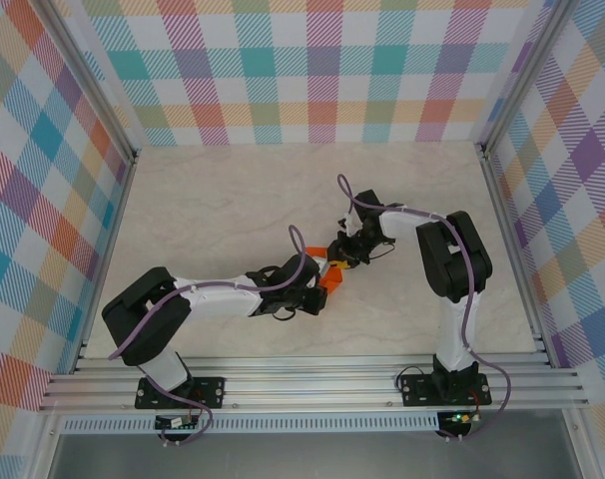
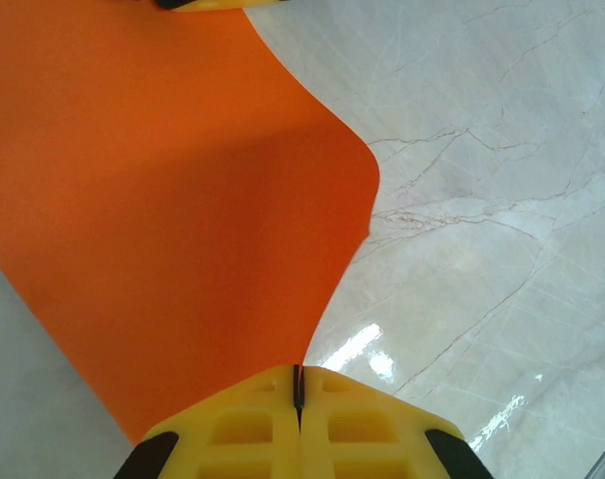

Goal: Fold a paper plane with a square sheet of paper (pick it up from the middle)

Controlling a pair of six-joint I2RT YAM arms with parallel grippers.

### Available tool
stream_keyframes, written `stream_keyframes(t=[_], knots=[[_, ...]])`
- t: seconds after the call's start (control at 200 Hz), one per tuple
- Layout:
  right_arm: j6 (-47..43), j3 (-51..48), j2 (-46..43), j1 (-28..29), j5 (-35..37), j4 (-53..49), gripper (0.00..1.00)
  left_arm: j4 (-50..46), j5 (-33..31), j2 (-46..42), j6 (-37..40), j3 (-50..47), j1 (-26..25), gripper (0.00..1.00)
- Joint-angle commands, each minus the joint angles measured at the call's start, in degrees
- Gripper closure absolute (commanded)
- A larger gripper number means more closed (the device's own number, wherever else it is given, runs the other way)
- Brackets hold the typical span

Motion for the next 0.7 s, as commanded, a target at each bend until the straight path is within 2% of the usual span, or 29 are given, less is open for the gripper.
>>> stream_keyframes(t=[0.0,0.695], knots=[[-1.22,-0.89,2.52,0.38,2.27,-0.7,0.78,1.84,1.93,-0.47,-0.81,-1.28,1.31,0.99],[0.22,-2.22,-0.55,0.45,1.42,0.06,0.77,3.78,5.59,-0.37,-0.67,-2.99,3.24,0.99]])
